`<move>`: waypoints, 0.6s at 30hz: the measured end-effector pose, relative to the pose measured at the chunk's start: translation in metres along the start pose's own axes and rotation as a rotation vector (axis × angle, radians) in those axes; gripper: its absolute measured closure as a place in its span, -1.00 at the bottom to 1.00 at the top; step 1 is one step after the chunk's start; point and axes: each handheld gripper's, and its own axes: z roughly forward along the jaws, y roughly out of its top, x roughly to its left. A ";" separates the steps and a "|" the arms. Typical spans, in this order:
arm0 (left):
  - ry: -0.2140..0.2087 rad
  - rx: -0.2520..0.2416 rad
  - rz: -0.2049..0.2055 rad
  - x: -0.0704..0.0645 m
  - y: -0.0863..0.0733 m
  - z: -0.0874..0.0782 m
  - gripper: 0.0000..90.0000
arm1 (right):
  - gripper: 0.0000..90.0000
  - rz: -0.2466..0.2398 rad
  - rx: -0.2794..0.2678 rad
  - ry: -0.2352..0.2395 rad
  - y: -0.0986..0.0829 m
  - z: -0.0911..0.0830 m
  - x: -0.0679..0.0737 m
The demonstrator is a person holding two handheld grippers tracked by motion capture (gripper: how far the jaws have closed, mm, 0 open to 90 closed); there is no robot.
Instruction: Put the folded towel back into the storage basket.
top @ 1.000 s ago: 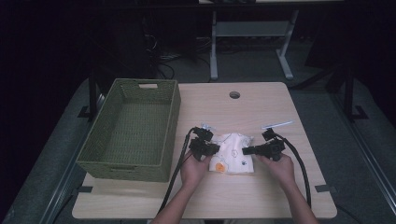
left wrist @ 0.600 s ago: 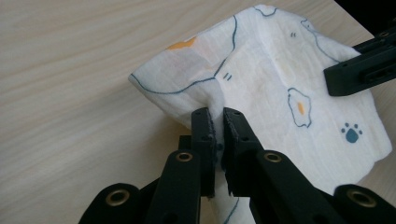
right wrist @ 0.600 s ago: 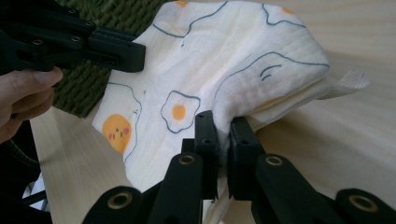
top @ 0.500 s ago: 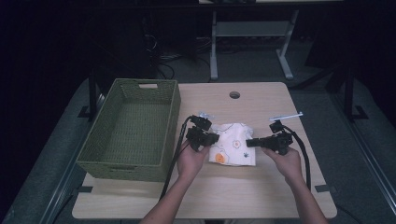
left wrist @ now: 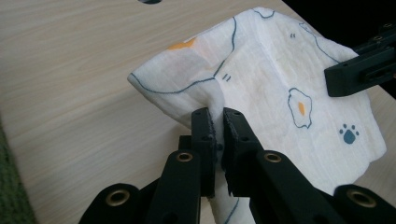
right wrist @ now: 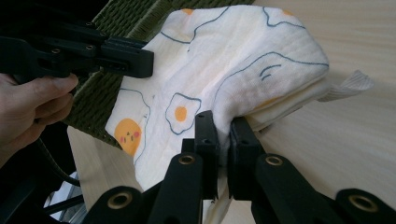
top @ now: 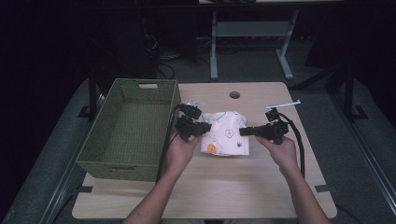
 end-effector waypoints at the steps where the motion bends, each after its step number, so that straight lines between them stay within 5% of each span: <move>1: -0.001 0.000 -0.004 0.004 0.002 -0.005 0.88 | 0.87 -0.005 -0.008 0.007 0.005 0.001 0.004; 14: 0.027 -0.042 0.022 0.020 0.015 -0.043 0.88 | 0.87 -0.047 -0.032 0.034 0.041 0.004 0.039; 18: 0.007 -0.060 0.030 0.027 0.016 -0.053 0.88 | 0.87 -0.066 -0.038 0.030 0.050 0.006 0.049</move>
